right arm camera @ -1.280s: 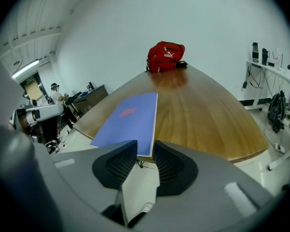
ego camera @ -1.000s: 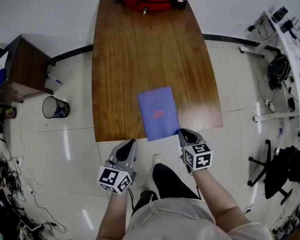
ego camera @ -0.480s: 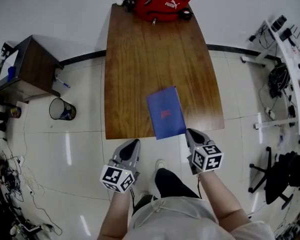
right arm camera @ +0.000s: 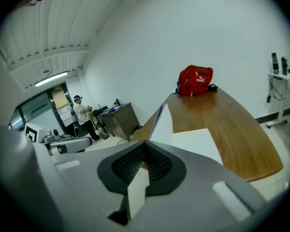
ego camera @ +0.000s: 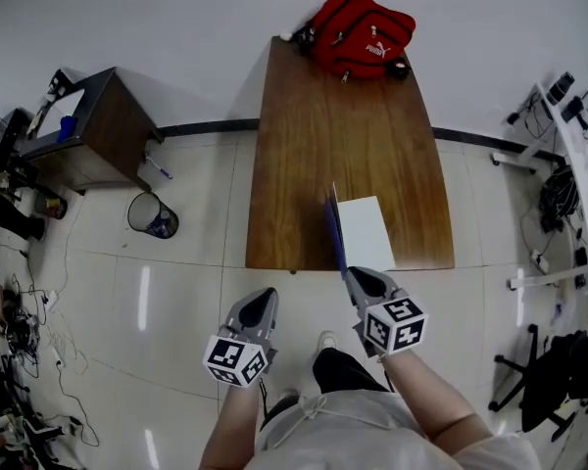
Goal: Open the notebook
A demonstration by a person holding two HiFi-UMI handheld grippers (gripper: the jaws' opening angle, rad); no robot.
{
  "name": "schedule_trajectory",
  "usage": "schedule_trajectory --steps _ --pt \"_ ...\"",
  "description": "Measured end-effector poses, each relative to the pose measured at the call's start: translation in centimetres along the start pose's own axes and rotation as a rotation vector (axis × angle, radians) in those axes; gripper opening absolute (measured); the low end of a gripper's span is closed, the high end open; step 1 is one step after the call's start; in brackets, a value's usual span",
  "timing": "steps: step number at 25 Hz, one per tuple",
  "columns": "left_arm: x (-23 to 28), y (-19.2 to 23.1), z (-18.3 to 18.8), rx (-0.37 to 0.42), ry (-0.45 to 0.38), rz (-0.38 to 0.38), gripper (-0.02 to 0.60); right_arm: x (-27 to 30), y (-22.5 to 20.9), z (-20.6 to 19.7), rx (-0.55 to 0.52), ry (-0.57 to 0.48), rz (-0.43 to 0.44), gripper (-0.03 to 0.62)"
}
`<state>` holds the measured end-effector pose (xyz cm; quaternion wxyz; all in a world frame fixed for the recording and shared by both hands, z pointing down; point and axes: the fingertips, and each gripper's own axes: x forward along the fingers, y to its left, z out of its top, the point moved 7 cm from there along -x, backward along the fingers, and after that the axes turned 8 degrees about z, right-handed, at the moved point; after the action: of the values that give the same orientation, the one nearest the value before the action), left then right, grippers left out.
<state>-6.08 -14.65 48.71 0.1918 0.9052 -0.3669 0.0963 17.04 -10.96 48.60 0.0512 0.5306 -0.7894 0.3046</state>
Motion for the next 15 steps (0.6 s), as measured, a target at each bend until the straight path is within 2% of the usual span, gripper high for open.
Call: schedule_trajectory --steps 5,9,15 --pt "-2.6 1.6 -0.3 -0.006 -0.001 0.064 0.005 4.0 3.2 -0.9 -0.037 0.055 0.084 0.011" --pt "-3.8 2.3 -0.8 0.004 -0.003 0.125 0.005 6.8 4.2 -2.4 -0.019 0.093 0.140 0.012" --pt "-4.5 4.7 -2.8 -0.073 -0.002 0.215 0.005 11.3 4.3 -5.1 0.041 0.136 0.221 0.014"
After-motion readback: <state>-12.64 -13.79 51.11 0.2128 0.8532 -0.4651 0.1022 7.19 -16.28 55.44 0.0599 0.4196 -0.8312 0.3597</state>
